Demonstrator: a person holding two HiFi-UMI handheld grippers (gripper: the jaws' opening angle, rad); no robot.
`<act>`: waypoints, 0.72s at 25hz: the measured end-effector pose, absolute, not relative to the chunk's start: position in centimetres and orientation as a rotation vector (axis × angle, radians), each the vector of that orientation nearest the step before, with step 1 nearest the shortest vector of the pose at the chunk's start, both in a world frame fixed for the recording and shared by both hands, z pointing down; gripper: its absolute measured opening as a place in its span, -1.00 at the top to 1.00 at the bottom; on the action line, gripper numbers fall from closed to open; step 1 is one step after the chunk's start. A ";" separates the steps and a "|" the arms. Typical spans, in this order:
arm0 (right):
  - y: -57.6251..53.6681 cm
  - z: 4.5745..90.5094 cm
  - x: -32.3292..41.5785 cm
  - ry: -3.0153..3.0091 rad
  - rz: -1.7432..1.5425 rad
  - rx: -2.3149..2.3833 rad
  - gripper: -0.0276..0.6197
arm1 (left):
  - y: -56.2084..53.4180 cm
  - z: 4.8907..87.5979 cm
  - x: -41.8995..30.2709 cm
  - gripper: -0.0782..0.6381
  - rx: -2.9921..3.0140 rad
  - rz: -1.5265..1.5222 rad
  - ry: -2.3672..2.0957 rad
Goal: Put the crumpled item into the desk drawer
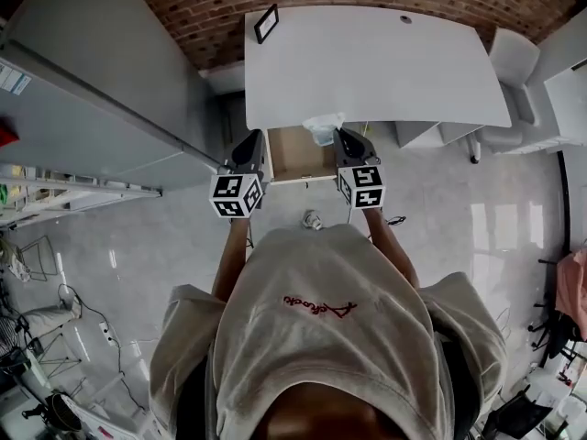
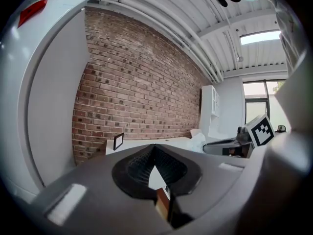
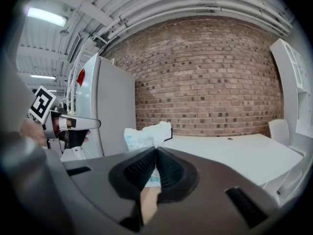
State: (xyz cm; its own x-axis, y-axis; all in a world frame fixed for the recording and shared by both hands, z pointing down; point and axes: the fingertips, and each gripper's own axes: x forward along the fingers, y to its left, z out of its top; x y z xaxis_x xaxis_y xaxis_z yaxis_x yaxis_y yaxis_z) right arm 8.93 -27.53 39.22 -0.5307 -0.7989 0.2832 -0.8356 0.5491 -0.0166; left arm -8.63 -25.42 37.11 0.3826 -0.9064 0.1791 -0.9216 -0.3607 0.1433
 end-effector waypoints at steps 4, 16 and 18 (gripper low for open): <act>-29.5 40.0 7.8 -2.544 0.238 1.322 0.87 | -26.8 38.4 -9.4 0.76 2.377 0.115 -1.635; -32.1 44.0 5.8 -2.455 0.334 1.334 0.87 | -30.3 41.6 -11.7 0.76 2.356 0.171 -1.551; -32.5 44.7 5.5 -2.441 0.344 1.343 0.87 | -30.8 42.6 -12.3 0.76 2.352 0.184 -1.533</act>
State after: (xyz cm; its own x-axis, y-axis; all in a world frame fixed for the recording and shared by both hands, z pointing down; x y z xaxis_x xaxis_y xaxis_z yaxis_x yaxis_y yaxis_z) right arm 5.47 -32.49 44.65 -0.4997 -0.7688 0.3991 -0.8491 0.5258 -0.0501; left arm -12.25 -30.82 42.60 0.4138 -0.8655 0.2822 -0.9077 -0.3687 0.2003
